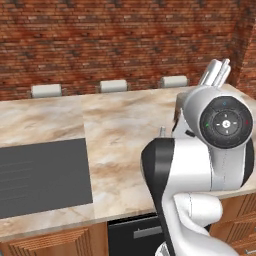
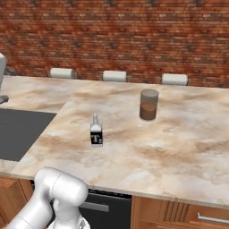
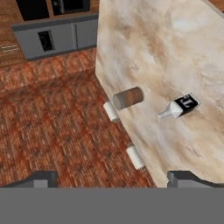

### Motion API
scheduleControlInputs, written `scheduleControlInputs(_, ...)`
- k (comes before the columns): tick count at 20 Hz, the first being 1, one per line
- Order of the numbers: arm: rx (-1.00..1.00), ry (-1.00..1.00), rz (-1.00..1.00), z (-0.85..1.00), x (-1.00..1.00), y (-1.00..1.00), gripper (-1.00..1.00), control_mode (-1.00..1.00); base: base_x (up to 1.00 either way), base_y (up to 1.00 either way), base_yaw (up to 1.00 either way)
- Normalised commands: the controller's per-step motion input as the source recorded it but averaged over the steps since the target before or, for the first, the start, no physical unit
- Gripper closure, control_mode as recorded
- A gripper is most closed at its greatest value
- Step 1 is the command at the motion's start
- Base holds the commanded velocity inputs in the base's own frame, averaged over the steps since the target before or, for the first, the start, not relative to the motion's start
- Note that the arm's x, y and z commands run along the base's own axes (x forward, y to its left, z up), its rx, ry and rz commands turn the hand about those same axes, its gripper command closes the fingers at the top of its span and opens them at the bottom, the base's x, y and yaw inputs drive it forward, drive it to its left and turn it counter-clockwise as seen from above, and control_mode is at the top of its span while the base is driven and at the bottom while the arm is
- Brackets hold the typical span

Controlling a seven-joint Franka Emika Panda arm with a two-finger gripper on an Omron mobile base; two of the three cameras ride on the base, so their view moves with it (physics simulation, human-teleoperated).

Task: Open the cabinet directly in front. Then move the liquor and the cup to the dining counter with the jar on it.

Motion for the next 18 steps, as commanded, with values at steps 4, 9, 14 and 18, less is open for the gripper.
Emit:
scheduleControlInputs(4, 0.00, 0.00, 0.00, 0.00, 0.00, 0.24, -1.00, -1.00, 0.00, 0.00, 0.00)
scheduleControlInputs(9, 0.00, 0.00, 0.00, 0.00, 0.00, 0.26, -1.00, -1.00, 0.00, 0.00, 0.00)
scheduleControlInputs(14, 0.00, 0.00, 0.00, 0.00, 0.04, 0.25, -1.00, -1.00, 0.00, 0.00, 0.00)
scheduleControlInputs(18, 0.00, 0.00, 0.00, 0.00, 0.00, 0.19, -1.00, -1.00, 0.00, 0.00, 0.00)
